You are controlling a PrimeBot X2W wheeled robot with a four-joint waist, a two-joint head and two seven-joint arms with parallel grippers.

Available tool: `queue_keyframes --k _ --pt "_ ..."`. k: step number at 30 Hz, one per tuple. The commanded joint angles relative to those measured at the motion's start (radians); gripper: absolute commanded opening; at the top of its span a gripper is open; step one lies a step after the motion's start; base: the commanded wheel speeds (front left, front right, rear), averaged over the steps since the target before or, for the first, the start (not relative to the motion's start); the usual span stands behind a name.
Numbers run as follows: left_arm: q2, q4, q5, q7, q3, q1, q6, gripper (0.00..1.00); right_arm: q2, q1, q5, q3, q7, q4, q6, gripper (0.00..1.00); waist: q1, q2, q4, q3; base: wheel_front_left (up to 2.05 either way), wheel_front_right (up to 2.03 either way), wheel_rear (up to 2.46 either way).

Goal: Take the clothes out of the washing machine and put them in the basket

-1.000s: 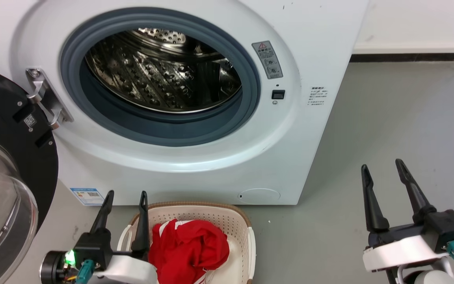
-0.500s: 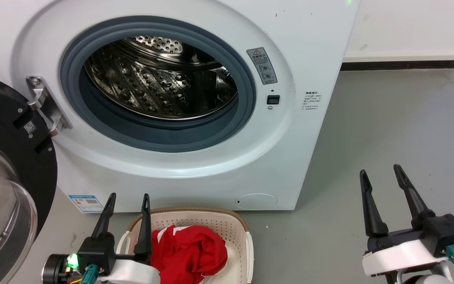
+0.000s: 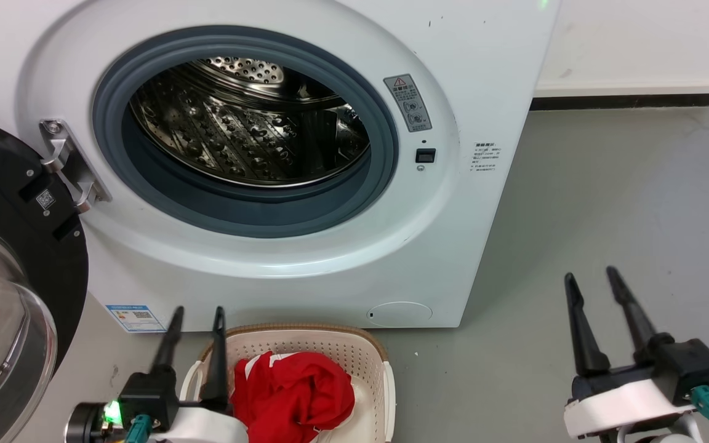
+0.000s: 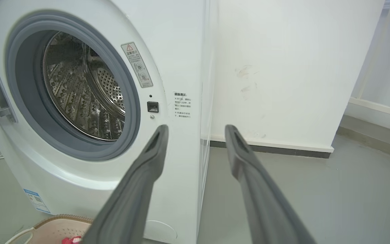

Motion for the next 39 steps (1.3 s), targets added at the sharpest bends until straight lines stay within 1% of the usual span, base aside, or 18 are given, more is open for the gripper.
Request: queue_keyframes --k 1,14,15,26,39 --pt "-0.001 0.017 0.000 0.001 -0.002 0.003 0.000 0.00 0.000 0.004 0.000 0.001 0.001 0.015 0.000 0.00 0.0000 0.0000 0.000 0.000 0.00 0.00 0.00" --pt "-0.002 0.048 -0.266 0.069 0.026 -0.026 -0.020 0.00 -0.016 -0.013 0.289 0.002 0.047 0.045 0.000 0.00 0.0000 0.0000 0.003 -0.004 0.00 0.00 0.00" --pt "-0.002 0.048 -0.266 0.069 0.026 -0.026 -0.020 0.00 -0.016 -0.013 0.289 0.002 0.047 0.045 0.000 0.00 0.0000 0.0000 0.003 -0.004 0.00 0.00 0.00" --pt "-0.002 0.064 -0.468 0.115 0.042 -0.044 -0.035 0.00 -0.026 -0.030 0.504 -0.001 0.085 0.072 0.000 0.00 0.0000 0.0000 0.005 -0.007 0.00 0.00 0.00" --pt "-0.002 0.082 -0.677 0.164 0.059 -0.064 -0.050 0.00 -0.033 -0.045 0.722 -0.009 0.127 0.097 0.000 0.00 0.0000 0.0000 0.007 -0.011 0.00 0.00 0.00"
